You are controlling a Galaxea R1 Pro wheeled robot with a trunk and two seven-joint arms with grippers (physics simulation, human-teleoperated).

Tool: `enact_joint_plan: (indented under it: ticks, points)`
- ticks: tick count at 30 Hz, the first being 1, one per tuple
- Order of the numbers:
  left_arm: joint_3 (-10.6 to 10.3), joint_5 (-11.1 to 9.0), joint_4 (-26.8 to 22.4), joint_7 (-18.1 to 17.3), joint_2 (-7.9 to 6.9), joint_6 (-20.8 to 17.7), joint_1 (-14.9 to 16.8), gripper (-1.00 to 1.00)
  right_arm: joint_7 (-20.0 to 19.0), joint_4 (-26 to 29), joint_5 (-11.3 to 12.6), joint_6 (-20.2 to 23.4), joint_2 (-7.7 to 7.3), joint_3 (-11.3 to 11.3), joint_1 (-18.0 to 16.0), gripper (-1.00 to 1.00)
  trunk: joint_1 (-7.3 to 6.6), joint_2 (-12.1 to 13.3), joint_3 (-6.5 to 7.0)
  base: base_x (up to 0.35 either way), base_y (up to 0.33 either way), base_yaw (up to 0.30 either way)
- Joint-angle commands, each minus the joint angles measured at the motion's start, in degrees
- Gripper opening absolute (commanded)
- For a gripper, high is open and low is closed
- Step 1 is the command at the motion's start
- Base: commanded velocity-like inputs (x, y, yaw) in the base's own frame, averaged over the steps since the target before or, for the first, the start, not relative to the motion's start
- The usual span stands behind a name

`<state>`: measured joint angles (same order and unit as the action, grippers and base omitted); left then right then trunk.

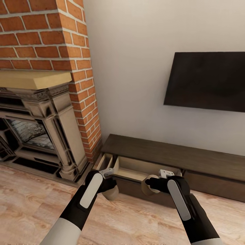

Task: Place each of the two pumpkins and all three candles from the living room inside a cabinet in the living room (use any cabinet), then make sure every cabinet is closed, and position the cauldron so it is next to a table in the living room.

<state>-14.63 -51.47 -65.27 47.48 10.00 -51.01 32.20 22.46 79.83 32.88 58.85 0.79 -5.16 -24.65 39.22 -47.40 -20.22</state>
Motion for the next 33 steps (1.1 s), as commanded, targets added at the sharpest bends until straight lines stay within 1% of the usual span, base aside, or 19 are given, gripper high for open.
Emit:
enact_joint_plan:
  ticks: [1,13,20,33]
  points:
    - [0.0,-0.5,0.0,0.6,0.00,-0.1,0.1,-1.00,0.6,0.1,0.6,0.1,0.00,0.0,0.0,-1.00,0.01,-0.1,-0.17,0.000,0.000,0.072]
    - [0.0,-0.5,0.0,0.6,0.00,-0.1,0.1,-1.00,0.6,0.1,0.6,0.0,0.00,0.0,0.0,-1.00,0.01,-0.1,-1.25,0.000,0.000,0.066]
    - [0.0,-0.5,0.0,0.6,0.00,-0.1,0.1,-1.00,0.6,0.1,0.6,0.0,0.03,-0.1,0.0,-1.00,0.01,-0.1,-1.36,0.000,0.000,-0.181]
    - [0.0,-0.5,0.0,0.6,0.00,-0.1,0.1,-1.00,0.6,0.1,0.6,-0.1,0.08,-0.1,0.0,-1.00,0.01,-0.1,-1.36,0.000,0.000,-0.011]
